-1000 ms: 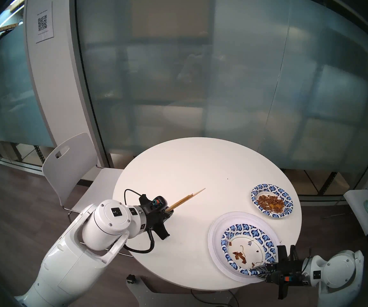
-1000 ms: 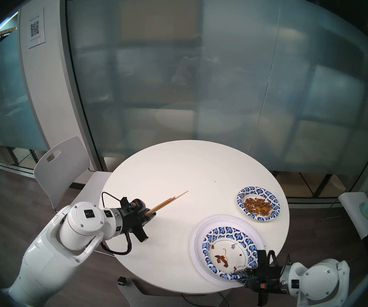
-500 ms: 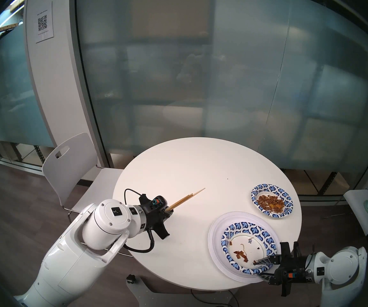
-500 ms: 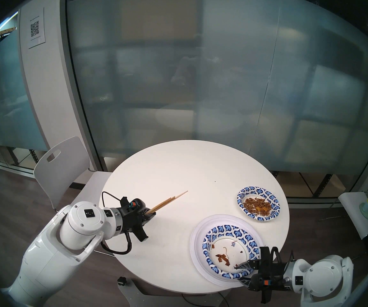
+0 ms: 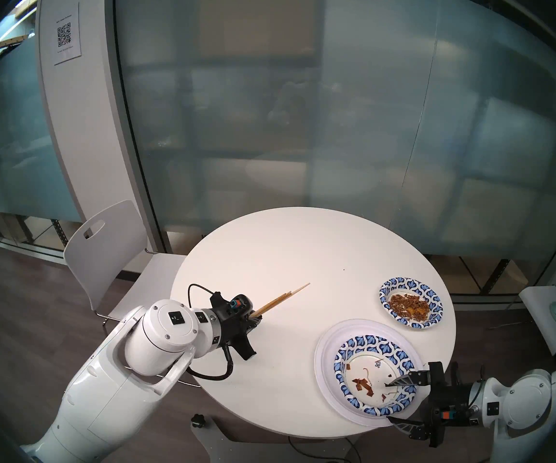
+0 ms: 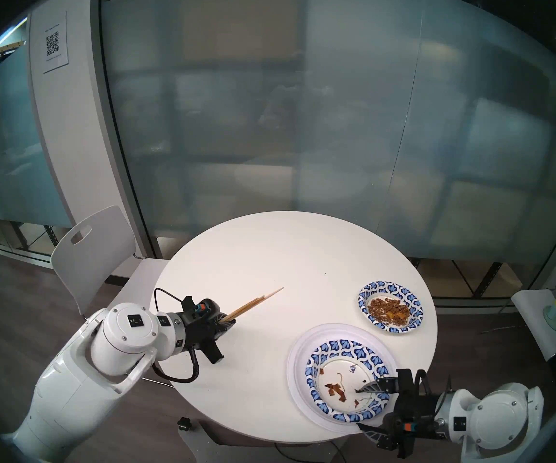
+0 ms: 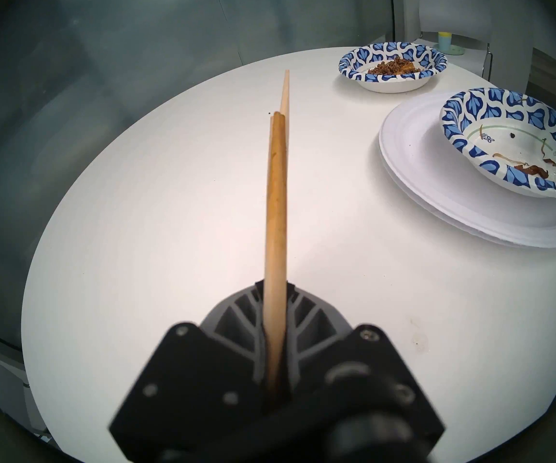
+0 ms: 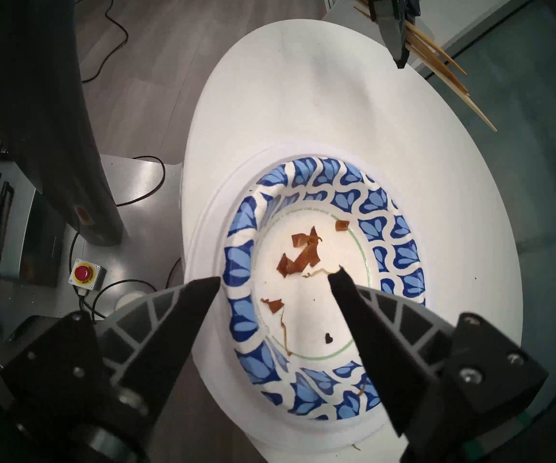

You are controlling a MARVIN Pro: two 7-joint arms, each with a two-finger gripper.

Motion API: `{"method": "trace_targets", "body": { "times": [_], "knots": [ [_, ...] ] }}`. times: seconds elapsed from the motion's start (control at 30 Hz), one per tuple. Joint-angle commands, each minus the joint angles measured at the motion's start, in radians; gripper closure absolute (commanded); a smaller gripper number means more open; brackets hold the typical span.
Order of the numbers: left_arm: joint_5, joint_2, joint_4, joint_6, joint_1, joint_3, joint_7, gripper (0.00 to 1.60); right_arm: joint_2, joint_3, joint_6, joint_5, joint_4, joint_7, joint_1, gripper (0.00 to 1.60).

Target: Stack the plates into one stack

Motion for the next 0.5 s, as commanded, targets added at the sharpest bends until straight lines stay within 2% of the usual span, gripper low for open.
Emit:
{"method": "trace_targets", "body": {
  "times": [0.0, 0.2, 0.27, 0.4, 0.47],
  "knots": [
    [0.001, -0.002, -0.008, 0.000, -0.012, 0.002, -0.002, 1.60, -0.026, 0.037, -0.006, 0.055, -0.046, 0.004, -0.054, 0.15],
    [0.000, -0.003, -0.002, -0.001, -0.018, 0.005, -0.002, 1.60, -0.047, 0.093, -0.005, 0.159, -0.046, 0.006, -0.081, 0.13],
    [0.000, -0.005, 0.000, -0.002, -0.020, 0.007, -0.002, 1.60, -0.078, 0.126, 0.021, 0.224, -0.046, -0.005, -0.090, 0.14],
    [0.001, -0.006, 0.001, -0.002, -0.023, 0.012, -0.002, 1.60, -0.107, 0.166, 0.039, 0.292, -0.046, -0.016, -0.100, 0.21],
    [0.001, -0.008, 0.000, 0.000, -0.027, 0.019, -0.001, 1.60, -0.141, 0.206, 0.069, 0.364, -0.046, -0.025, -0.109, 0.25]
  ]
}}
